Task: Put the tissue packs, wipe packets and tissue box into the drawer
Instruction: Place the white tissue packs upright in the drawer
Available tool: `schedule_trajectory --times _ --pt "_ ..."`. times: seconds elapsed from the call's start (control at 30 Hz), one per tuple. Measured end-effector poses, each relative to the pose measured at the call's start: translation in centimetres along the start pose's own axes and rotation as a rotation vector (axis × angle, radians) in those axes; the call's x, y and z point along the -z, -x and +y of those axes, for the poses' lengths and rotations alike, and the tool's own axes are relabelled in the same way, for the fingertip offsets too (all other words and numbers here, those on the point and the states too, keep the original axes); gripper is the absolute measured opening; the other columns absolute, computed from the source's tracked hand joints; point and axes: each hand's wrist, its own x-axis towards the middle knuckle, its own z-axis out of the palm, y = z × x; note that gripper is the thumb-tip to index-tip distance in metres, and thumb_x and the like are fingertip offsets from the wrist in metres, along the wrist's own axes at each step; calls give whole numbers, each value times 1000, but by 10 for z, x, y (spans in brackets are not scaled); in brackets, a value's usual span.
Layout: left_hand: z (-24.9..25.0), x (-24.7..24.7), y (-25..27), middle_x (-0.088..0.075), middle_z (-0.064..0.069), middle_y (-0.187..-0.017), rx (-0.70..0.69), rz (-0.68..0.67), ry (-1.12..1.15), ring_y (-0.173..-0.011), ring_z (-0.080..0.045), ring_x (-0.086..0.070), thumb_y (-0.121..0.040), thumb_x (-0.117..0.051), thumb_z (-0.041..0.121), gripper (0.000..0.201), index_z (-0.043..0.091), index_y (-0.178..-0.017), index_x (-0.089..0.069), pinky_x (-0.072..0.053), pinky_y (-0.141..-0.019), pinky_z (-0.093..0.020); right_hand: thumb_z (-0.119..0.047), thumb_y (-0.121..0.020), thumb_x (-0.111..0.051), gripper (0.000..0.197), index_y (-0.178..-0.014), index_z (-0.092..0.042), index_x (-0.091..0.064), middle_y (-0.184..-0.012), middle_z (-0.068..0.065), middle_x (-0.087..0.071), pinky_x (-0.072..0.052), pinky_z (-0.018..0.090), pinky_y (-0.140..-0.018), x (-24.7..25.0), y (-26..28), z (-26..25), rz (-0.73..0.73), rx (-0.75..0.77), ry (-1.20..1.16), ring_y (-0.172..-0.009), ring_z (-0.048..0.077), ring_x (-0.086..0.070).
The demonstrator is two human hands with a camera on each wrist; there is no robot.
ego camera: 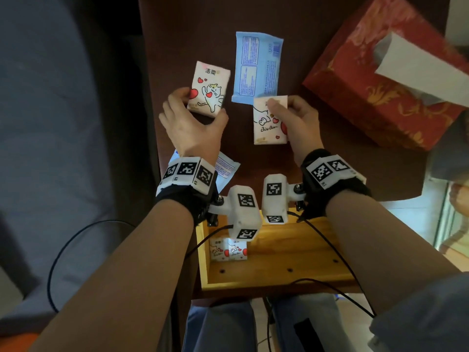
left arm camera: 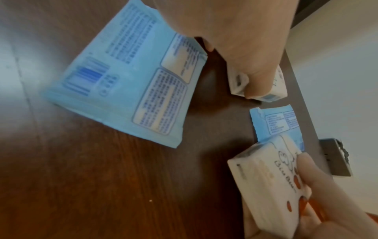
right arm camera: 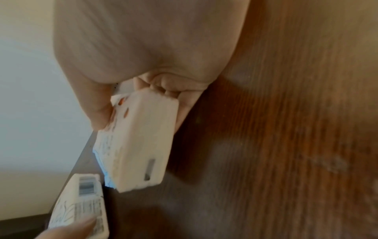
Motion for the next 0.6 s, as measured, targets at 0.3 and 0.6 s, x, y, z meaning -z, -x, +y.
schedule_trajectory --times 0.3,0.6 --pt "8 10 31 -62 -2 -101 -123 -98 123 -92 -22 -54 -71 -61 33 42 14 -107 -52 -47 -75 -34 -12 -84 -63 11 -94 -7 -61 -58 -9 -66 -49 14 -48 0 12 -4 -5 -44 -58 -49 -4 -61" --pt "14 10 78 -63 -1 -81 24 -348 322 -71 -14 -58 -85 -44 30 26 17 -105 -54 -50 -62 -29 -12 -86 -60 4 -90 -12 -60 -69 -4 -63 -49 17 -50 23 47 5 -63 -104 -99 -54 1 -62"
